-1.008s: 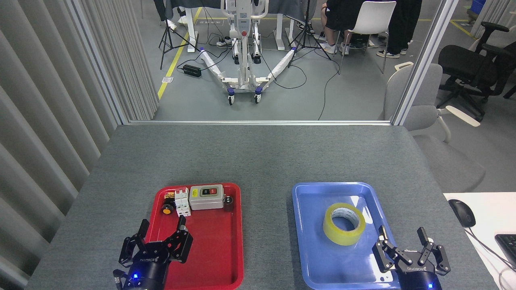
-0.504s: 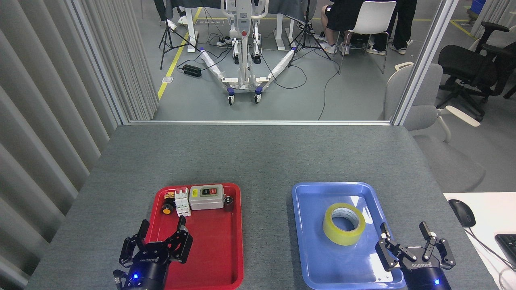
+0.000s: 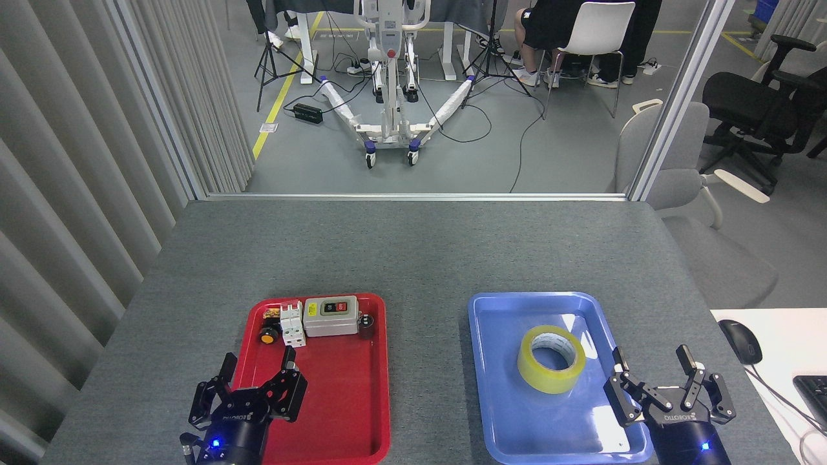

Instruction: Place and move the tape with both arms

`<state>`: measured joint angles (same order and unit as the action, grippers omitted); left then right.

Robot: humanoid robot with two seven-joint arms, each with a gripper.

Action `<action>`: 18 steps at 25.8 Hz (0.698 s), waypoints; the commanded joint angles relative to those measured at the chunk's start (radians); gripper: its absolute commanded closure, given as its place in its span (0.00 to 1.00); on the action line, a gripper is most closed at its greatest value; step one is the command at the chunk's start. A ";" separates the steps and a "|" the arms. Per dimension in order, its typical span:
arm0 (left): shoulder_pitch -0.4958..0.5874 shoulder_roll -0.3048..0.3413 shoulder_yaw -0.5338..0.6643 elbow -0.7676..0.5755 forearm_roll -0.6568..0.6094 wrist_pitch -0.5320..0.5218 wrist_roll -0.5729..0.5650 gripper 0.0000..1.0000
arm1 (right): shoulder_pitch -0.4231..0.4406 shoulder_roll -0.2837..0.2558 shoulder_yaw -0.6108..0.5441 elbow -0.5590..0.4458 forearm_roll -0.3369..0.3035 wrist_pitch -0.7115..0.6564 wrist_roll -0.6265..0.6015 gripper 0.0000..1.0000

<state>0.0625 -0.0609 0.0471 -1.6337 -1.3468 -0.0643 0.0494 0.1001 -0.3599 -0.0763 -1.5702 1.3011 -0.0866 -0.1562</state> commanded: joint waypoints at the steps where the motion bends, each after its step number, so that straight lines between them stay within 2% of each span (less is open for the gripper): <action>1: -0.001 0.000 0.000 0.002 0.000 0.000 0.000 0.00 | 0.003 0.001 0.003 -0.002 0.000 -0.001 -0.008 0.00; 18: -0.001 -0.005 0.000 0.003 0.000 0.000 0.000 0.00 | 0.018 0.012 0.009 -0.005 0.000 -0.009 -0.014 0.00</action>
